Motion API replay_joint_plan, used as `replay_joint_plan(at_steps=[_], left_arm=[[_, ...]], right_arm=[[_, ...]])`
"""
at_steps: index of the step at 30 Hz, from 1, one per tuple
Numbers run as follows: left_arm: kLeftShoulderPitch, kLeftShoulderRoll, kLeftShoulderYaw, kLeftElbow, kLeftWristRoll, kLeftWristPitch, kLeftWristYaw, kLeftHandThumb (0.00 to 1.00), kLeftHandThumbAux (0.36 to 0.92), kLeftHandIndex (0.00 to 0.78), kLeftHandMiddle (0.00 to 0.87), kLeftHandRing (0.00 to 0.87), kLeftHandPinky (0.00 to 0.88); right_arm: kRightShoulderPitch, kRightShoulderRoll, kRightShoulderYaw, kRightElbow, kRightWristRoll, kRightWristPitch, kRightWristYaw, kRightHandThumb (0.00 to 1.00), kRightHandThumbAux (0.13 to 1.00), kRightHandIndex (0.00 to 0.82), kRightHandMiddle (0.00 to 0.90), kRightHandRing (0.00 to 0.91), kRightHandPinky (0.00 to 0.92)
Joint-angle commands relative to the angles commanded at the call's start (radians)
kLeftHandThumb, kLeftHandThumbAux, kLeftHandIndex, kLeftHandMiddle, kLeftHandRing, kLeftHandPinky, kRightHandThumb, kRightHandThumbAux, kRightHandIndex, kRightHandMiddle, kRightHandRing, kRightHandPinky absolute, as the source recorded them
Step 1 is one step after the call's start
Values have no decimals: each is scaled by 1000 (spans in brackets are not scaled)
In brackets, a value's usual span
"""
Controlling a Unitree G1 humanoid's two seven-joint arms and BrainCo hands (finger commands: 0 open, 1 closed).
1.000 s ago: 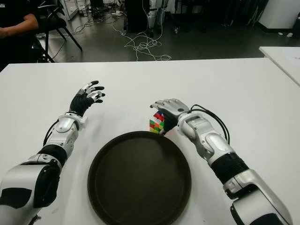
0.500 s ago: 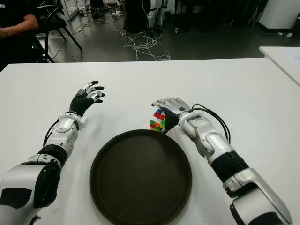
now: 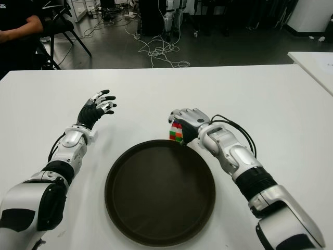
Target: Pick up the Rubik's Cube and put it in the plate
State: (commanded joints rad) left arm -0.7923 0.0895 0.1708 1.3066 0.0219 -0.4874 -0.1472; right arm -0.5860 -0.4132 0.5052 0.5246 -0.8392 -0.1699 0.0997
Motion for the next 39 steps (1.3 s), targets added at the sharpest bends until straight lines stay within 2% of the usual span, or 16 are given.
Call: replay_joint_plan(at_steps=[9,17,20,24,33,39], left_arm=[[1,-1,1,0,0,-4,2,297,720,164,265,293,340],[1,-2,0,-1,-1,-4,6,301,729,163,260,293,346],[0,-2,-1,0,0,-2,8,297,725,163,258,292,343],[1,-2,-1,0,1,-4,10,300,720,167,261,294,342],[0,-2,-3,1,3,-1,11,273,703,159,256,290,336],[0,-1,-5,0,6,-3,11,277,711,163,258,291,339]], right_arm=[[-6,10,-6,46,-12,-13,-102,693,734,414,470,457,454],[-5,20,-7,63,-20,17,-183,697,731,413,448,439,405],[-5,23,-9,66,-16,26,-196,783,707,392,468,425,383],[-3,27,-16,74,-5,24,-227,819,696,395,466,403,363],[-3,35,-29,100,3,22,-292,831,690,415,453,378,357],[-5,39,-32,111,2,21,-317,831,690,414,454,385,370]])
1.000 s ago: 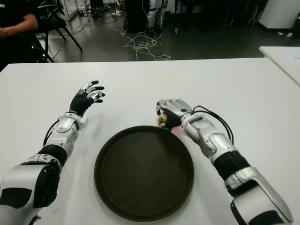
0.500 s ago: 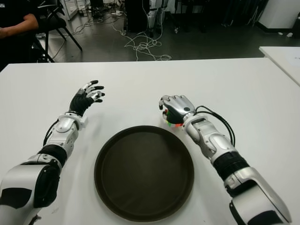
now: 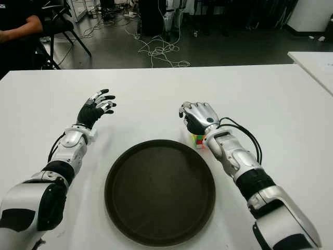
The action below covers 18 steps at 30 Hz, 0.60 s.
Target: Pick up the Rubik's Cube and put it in the plate
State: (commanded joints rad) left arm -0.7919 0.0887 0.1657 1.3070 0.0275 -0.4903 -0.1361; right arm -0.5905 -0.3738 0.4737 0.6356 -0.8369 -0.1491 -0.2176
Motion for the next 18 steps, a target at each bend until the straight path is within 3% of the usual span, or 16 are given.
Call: replay_joint_plan(at_steps=[18], left_arm=[[1,-1,0,0,-2,-6,-1,294,711,170,267,294,338]], right_arm=[[-7,-5,0,19,-8,-20,-50,825,695,381,479,441,408]])
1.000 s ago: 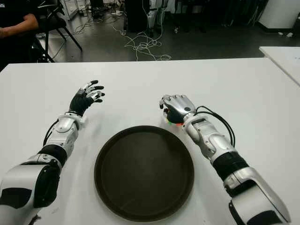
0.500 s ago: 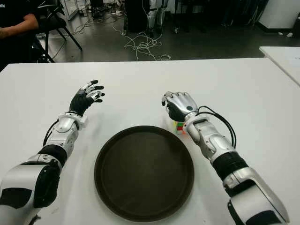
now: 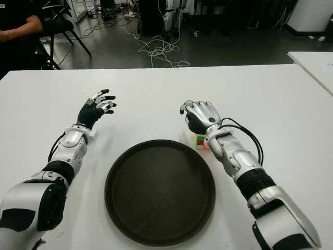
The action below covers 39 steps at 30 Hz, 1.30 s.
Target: Pick up the Rubik's Cube and put it in the plate
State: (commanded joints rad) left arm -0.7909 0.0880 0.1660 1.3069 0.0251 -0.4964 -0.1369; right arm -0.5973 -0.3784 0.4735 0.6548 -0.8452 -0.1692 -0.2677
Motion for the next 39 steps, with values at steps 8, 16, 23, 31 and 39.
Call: replay_joint_plan(at_steps=[8,16,23,31,39], left_arm=[[0,-1,1,0,-1,0,-1,297,717,168,265,297,342],[-1,-1,2,0,-3,2,-5,282,707,167,265,296,337],[-4,-1,-2,1,2,11,4,295,724,172,269,294,340],[-6,-2,5,2,-7,19,-4,287,705,170,262,292,334],[-6,0,2,3,-2,20,-1,254,692,165,258,292,338]], right_arm=[[-1,-2,-4,2,5,-7,-8,825,696,381,477,440,404],[0,0,-8,-3,1,5,-14,825,696,382,477,444,414],[-3,-8,-25,-11,13,-4,-35,822,700,367,489,436,412],[-7,-25,-56,-33,30,-28,-39,601,745,314,133,124,145],[-2,-37,-70,-45,32,-17,-24,39,746,13,5,5,6]])
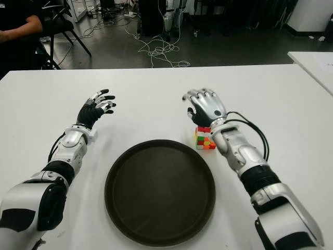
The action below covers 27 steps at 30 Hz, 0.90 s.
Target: Pick up the Rubik's Cube and put it in the plate
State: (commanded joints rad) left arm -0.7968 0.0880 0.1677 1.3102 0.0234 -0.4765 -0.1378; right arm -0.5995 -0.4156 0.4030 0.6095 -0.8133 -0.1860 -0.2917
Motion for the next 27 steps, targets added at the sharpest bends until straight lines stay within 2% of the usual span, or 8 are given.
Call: replay_joint_plan(at_steps=[12,20,27], left_arm=[[3,3,-8,0,9,-14,-1,265,706,172,268,296,338],[3,3,-2,-2,-1,-13,-9,277,718,170,260,292,344],[4,5,-2,-2,1,-7,-10,273,714,163,258,291,340]], right_arm=[[7,-15,-12,-15,-1,6,5,0,699,0,0,0,0],[36,-29,-37,-49,15,-4,-3,0,723,0,0,0,0],[58,-27,-40,49,34,-62,-80,0,741,0,0,0,0]])
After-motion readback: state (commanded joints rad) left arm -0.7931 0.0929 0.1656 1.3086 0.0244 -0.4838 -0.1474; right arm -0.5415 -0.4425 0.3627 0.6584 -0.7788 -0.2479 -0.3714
